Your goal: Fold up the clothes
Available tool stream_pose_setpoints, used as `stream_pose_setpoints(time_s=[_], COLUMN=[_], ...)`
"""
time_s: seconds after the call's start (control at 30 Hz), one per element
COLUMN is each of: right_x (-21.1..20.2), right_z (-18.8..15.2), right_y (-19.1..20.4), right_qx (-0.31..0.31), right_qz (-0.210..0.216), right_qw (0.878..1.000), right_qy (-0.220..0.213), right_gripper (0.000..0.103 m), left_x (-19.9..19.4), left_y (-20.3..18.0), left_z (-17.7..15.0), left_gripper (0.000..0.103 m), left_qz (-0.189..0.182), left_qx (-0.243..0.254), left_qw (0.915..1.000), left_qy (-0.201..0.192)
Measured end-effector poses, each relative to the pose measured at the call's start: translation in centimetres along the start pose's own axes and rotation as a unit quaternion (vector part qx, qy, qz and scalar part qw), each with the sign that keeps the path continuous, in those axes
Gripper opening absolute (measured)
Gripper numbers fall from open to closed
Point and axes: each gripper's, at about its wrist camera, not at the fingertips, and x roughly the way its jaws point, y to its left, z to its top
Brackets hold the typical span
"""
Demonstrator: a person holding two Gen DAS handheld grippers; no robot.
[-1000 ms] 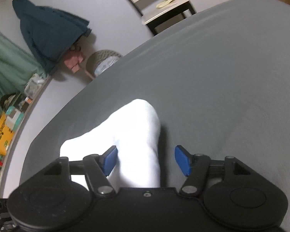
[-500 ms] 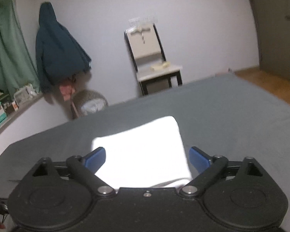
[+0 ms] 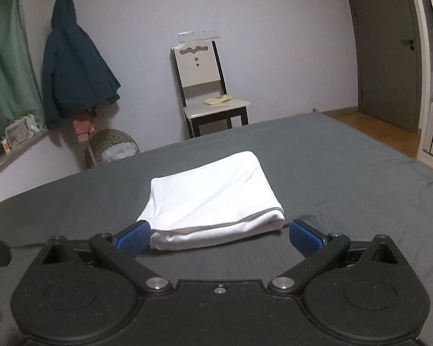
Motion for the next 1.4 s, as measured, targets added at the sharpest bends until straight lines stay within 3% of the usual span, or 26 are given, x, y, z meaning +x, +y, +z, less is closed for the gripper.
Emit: stream_pose_setpoints(time_s=[0.13, 0.27, 0.37, 0.47, 0.63, 0.8, 0.9, 1.13, 1.4], right_x=[-1.3, -1.5, -2.4, -3.6, -3.6, -3.5, -2.9, -2.2, -1.7], right_z=[-0.1, 0.2, 0.3, 0.6, 1.1, 1.8, 1.6, 0.9, 0.5], right_y=[1.4, 2.4, 2.7, 2.9, 2.9, 1.5, 0.8, 0.8, 1.4], right_qx=[-0.034, -0.06, -0.068, -0.049, -0.047, -0.01, 0.004, 0.002, -0.028], right_qz=[-0.024, -0.054, -0.049, -0.04, -0.014, -0.046, -0.043, -0.06, -0.077], right_qw=[0.999, 0.996, 0.996, 0.998, 0.997, 0.997, 0.997, 0.996, 0.995], right_qy=[-0.008, 0.025, 0.016, 0.005, 0.067, 0.059, 0.071, 0.069, 0.065], right_gripper=[0.103, 0.103, 0.103, 0.103, 0.103, 0.103, 0.103, 0.103, 0.103], left_x=[-0.9, -0.4, -0.1, -0.1, -0.3, -0.1, 0.3, 1.1, 0.4], left_y=[-0.2, -1.0, -1.3, -1.8, -2.5, -3.2, -3.4, -4.6, -5.2], left_z=[0.3, 0.4, 0.2, 0.5, 1.3, 2.0, 2.2, 1.2, 0.7], left_gripper=[0.102, 0.102, 0.102, 0.102, 0.102, 0.102, 0.102, 0.102, 0.102], left_qz=[0.015, 0.035, 0.048, 0.067, 0.075, 0.083, 0.09, 0.142, 0.125], left_qx=[-0.006, 0.003, 0.009, 0.021, 0.041, 0.056, 0.057, 0.129, 0.146], left_qw=[0.9999, 0.9993, 0.9987, 0.9974, 0.9962, 0.9949, 0.9941, 0.9809, 0.9811], left_qy=[-0.004, 0.01, 0.015, 0.019, 0.014, 0.014, 0.022, 0.032, 0.026])
